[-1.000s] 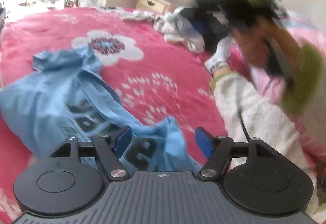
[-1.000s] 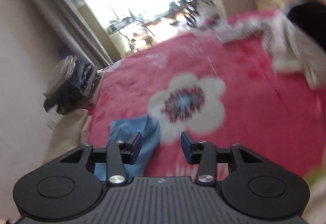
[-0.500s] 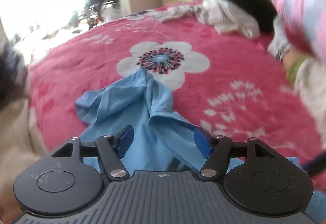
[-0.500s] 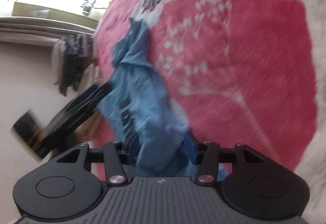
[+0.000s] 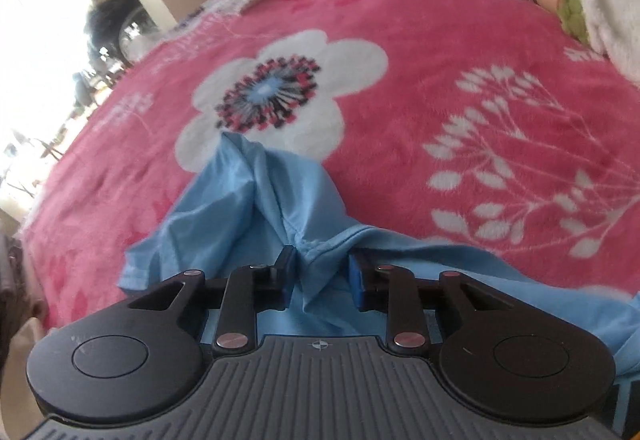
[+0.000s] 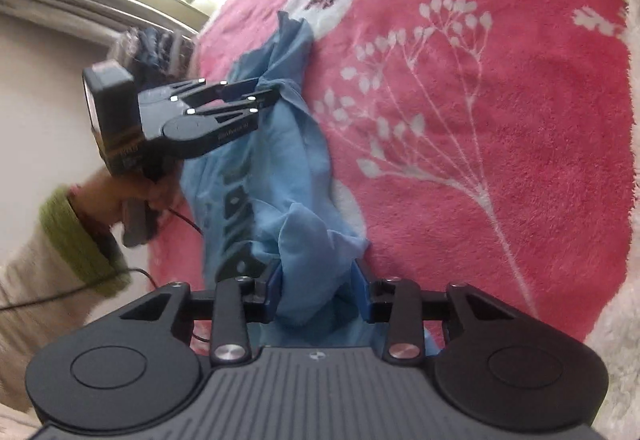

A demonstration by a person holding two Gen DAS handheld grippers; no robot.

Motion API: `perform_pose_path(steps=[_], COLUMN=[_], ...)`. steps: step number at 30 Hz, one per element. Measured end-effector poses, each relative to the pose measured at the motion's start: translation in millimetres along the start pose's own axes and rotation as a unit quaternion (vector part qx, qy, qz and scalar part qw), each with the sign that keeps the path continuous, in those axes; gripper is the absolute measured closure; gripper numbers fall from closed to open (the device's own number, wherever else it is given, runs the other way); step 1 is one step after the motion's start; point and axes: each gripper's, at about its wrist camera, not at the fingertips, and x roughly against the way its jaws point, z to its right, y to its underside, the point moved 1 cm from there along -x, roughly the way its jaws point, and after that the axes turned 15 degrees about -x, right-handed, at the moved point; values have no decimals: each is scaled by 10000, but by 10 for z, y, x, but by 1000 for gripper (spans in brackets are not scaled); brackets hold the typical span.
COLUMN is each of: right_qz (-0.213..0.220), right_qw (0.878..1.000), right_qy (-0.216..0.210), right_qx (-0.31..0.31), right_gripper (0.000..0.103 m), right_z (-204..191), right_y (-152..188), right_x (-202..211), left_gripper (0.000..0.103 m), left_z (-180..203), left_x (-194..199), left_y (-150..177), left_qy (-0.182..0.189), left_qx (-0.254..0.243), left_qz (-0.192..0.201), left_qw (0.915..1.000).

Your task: Fold clothes

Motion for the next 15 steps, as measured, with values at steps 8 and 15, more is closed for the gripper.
perform_pose_path(steps=[8,15], right_qz=[33,1054], right_qw=[9998,9893], right_qy=[168,587], right_qx=[136,821], right_gripper=[69,97], right_z=[-8,-240], right_y=[67,164], right_x=[-79,184], left_gripper=[75,101], left_z=[-66,-153], left_x=[19,155], left_y=[23,-28], left_qy=[252,-539], left_qx=[253,990], left_qz=[-208,-185], left_qw=[9991,9935])
